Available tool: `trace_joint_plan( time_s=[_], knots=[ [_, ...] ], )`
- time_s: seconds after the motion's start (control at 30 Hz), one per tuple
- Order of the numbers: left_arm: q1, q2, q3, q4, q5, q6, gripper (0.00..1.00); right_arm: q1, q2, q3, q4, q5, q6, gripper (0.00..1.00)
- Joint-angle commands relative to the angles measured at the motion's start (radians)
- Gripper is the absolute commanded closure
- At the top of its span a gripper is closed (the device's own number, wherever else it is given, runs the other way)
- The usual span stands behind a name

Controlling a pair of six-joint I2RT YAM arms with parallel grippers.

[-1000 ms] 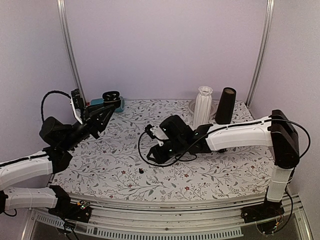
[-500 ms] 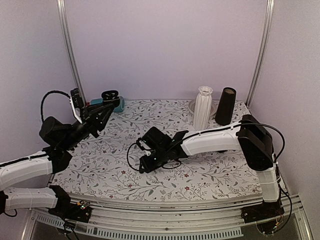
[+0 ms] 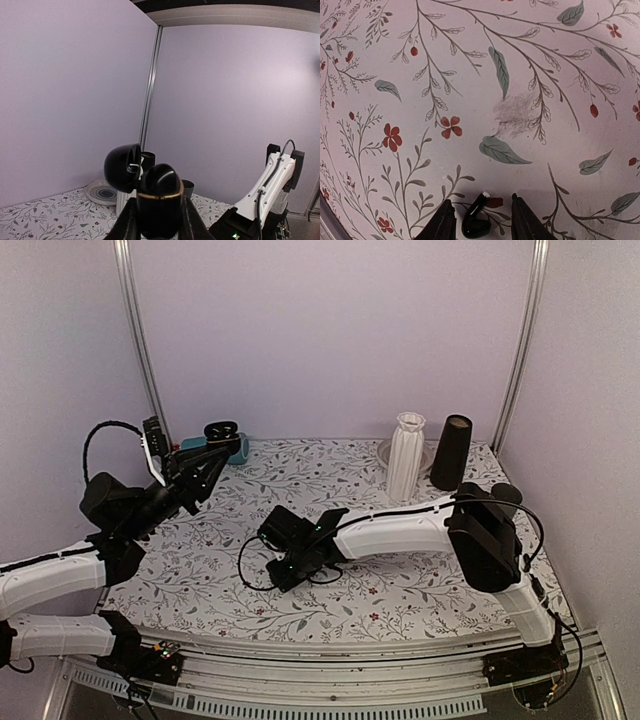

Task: Insert the wireless bluetooth earbuds into the charging case
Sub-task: Adjust the right earbud at the center of the board.

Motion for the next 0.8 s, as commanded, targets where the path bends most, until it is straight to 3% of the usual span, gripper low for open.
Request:
trace_joint_plan(
  time_s=[0.0,0.3,0.77],
  knots=[
    [0.018,0.0,0.004,0.018,0.005,-0.011,1.0,0.016,0.05,0.034,-0.066,0.079,-0.036,0.64],
    [0.019,0.022,0.012,0.028,0.011,-0.022,1.0,0.036,0.032,-0.016,-0.08,0.102,-0.095,0.79],
    [0.019,0.073,0.026,0.059,0.027,-0.049,1.0,0.029,-0.295,-0.517,0.134,0.15,-0.279,0.77]
  ],
)
